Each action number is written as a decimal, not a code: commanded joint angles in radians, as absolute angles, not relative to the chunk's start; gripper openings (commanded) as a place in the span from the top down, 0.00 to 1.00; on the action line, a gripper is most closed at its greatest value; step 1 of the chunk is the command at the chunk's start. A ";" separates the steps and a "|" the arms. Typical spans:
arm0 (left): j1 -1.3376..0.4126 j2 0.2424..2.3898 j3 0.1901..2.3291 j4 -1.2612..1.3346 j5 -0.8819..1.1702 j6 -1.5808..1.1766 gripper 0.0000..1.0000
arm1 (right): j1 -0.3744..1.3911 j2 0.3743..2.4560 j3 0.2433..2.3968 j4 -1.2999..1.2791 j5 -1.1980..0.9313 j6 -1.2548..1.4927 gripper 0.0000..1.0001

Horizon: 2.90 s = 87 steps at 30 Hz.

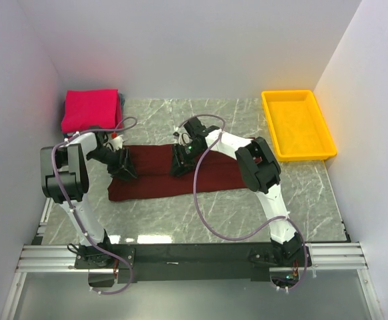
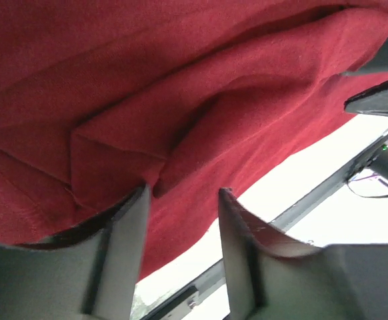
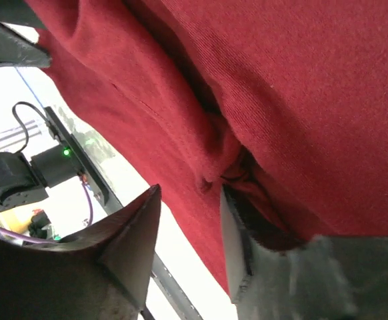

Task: Fold and stack the t-shirts
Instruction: Fold the tshirt

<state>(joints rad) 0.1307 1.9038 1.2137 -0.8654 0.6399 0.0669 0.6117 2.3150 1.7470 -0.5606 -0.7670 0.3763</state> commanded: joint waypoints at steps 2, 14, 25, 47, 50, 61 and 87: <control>0.126 1.904 1.269 -0.850 0.672 0.054 0.60 | 0.612 2.326 1.801 -0.526 -0.798 0.391 0.57; 0.126 1.916 1.400 -0.874 0.718 0.057 0.99 | 0.577 2.306 1.818 -0.447 -0.824 0.429 1.00; 0.126 2.043 1.607 -0.873 0.744 0.008 0.99 | 0.528 2.295 1.819 -0.357 -0.807 0.476 1.00; 0.048 1.822 1.264 -0.928 0.686 0.238 0.58 | 0.509 2.344 1.773 -0.341 -0.796 0.509 1.00; 0.031 1.821 1.247 -0.888 0.692 0.204 0.60 | 0.502 2.344 1.772 -0.331 -0.787 0.517 1.00; -0.034 1.954 1.193 -0.742 0.571 0.051 0.74 | 0.463 2.318 1.790 -0.347 -0.804 0.502 0.68; -0.043 1.799 1.250 -0.756 0.407 0.049 0.70 | 0.264 2.203 1.793 -0.977 -0.100 -0.328 0.77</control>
<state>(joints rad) -0.0338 1.7687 1.2274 -0.7750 0.4599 0.0814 0.2569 2.1715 1.7908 -0.9760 -0.2340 -0.2550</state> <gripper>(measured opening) 0.313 0.233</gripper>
